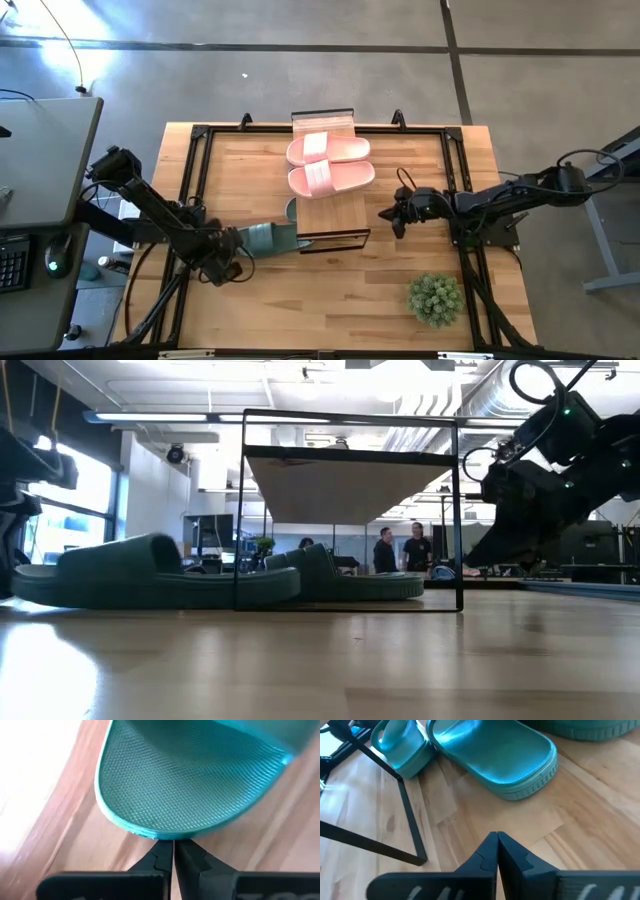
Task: Pick and place slides into the shelf
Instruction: Put the green slide under the shelf
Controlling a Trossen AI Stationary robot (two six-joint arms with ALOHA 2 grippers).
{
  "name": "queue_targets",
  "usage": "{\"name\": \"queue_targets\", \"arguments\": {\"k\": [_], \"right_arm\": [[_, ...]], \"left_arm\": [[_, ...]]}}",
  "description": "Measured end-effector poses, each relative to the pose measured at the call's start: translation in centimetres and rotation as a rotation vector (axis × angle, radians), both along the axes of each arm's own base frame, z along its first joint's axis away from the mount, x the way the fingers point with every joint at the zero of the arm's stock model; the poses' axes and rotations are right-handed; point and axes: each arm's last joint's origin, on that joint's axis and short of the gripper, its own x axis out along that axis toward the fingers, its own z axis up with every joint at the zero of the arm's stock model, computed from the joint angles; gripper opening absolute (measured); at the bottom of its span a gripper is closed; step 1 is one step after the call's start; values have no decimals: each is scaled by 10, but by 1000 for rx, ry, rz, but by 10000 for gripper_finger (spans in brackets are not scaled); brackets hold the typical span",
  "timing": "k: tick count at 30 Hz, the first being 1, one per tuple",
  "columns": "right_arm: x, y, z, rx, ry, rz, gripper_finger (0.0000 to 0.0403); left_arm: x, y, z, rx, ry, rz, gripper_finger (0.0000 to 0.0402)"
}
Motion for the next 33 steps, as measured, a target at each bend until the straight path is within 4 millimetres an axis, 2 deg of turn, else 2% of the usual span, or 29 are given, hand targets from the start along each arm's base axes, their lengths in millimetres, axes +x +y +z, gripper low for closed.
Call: {"name": "queue_targets", "arguments": {"k": [6,15,24,29,33], "right_arm": [[0,-2,0,-8,1,-1,0],[0,-2,0,-16,4,4,0],[0,-2,0,-15,4,3,0],[-5,-7,-6,38,68,-89,0],[-1,-2,4,66,-22,-1,0]], "left_arm": [[4,4,-1,7,6,2,4],[29,21,0,43,-60,-109,4],[42,40,1,49,-59,-162,4],[46,42,2,50,-72,-198,4],[46,41,2,37,-69,-203,4]]}}
